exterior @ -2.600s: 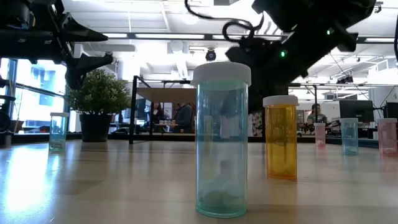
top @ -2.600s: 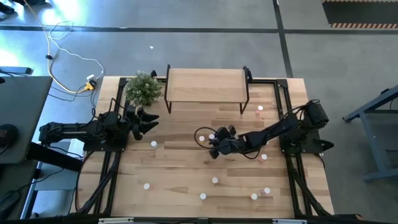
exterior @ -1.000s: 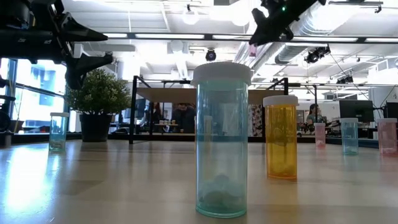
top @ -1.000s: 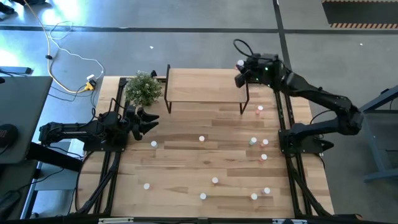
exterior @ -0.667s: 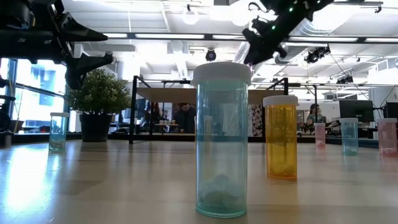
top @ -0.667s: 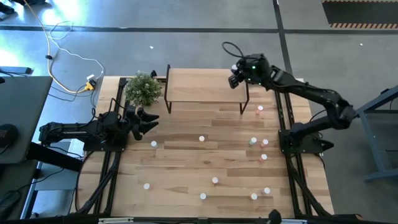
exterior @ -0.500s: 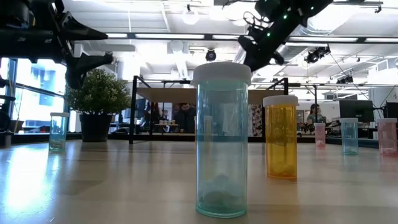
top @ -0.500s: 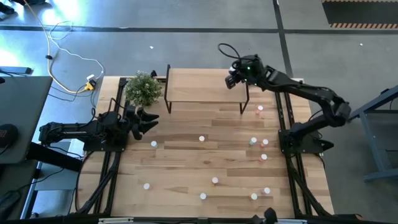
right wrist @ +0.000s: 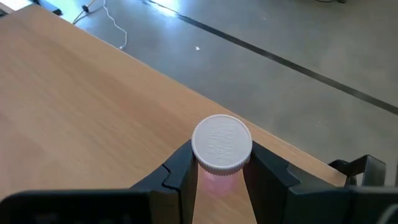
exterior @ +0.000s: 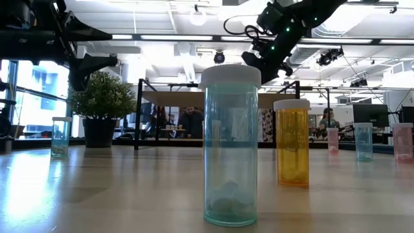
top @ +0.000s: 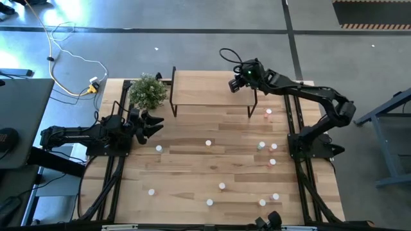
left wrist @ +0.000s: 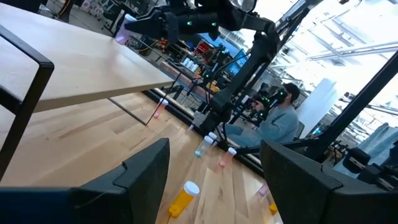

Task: Pick and place medicine bottles onto shelf by color
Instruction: Put the top center violet pill bottle on the shelf

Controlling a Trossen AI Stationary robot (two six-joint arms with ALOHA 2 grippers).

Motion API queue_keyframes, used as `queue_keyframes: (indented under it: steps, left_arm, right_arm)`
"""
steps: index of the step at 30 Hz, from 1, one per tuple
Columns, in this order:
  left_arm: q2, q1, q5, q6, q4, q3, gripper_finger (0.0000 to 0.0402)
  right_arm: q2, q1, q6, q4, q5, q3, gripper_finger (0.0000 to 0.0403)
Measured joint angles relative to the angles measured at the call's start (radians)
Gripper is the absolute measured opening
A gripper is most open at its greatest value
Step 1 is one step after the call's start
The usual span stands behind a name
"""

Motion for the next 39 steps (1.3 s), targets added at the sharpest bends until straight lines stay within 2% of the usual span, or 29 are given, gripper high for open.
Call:
queue_keyframes:
  steps: [11, 31, 39]
  left_arm:
    - [0.000, 0.000, 0.000, 0.002, -0.001, 0.000, 0.0239]
    - [0.000, 0.000, 0.000, -0.007, -0.001, 0.000, 0.0239]
    - [0.000, 0.000, 0.000, -0.007, -0.001, 0.000, 0.0239]
  right_arm:
    - [0.015, -0.006, 0.024, -0.001, 0.048, 0.000, 0.0105]
    - [0.017, -0.018, 0.042, -0.036, 0.026, 0.000, 0.0106]
    - [0.018, -0.018, 0.037, -0.044, 0.030, 0.000, 0.0146]
